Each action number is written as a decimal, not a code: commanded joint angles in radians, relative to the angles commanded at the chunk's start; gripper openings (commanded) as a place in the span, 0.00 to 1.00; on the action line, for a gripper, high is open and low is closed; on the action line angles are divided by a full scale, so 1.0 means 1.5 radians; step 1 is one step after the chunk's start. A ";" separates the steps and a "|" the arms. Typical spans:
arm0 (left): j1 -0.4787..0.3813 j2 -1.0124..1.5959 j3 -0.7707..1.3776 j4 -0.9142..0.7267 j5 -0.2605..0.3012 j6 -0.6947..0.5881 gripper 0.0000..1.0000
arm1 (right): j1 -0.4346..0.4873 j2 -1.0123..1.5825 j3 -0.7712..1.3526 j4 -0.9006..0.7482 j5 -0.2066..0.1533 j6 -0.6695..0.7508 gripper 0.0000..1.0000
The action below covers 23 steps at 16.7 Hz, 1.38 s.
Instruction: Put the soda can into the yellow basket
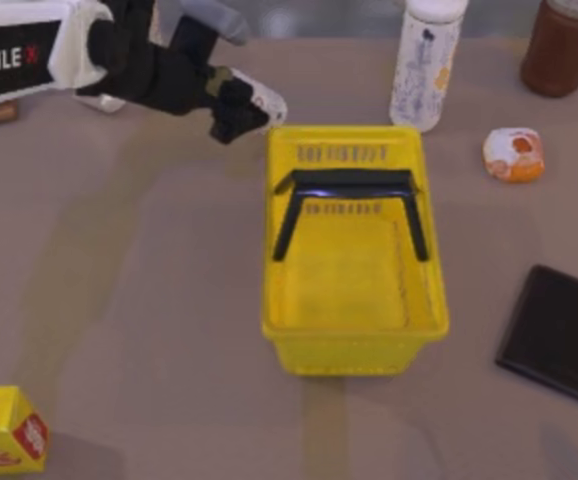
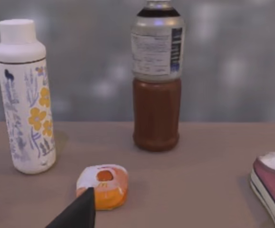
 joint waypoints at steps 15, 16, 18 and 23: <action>-0.034 -0.126 -0.230 0.685 0.467 -0.208 0.00 | 0.000 0.000 0.000 0.000 0.000 0.000 1.00; -0.034 -0.126 -0.230 0.685 0.467 -0.208 0.00 | 0.000 0.000 0.000 0.000 0.000 0.000 1.00; -0.034 -0.126 -0.230 0.685 0.467 -0.208 0.00 | 0.000 0.000 0.000 0.000 0.000 0.000 1.00; -0.025 -0.086 -0.240 0.734 0.466 -0.206 0.00 | 0.000 0.000 0.000 0.000 0.000 0.000 1.00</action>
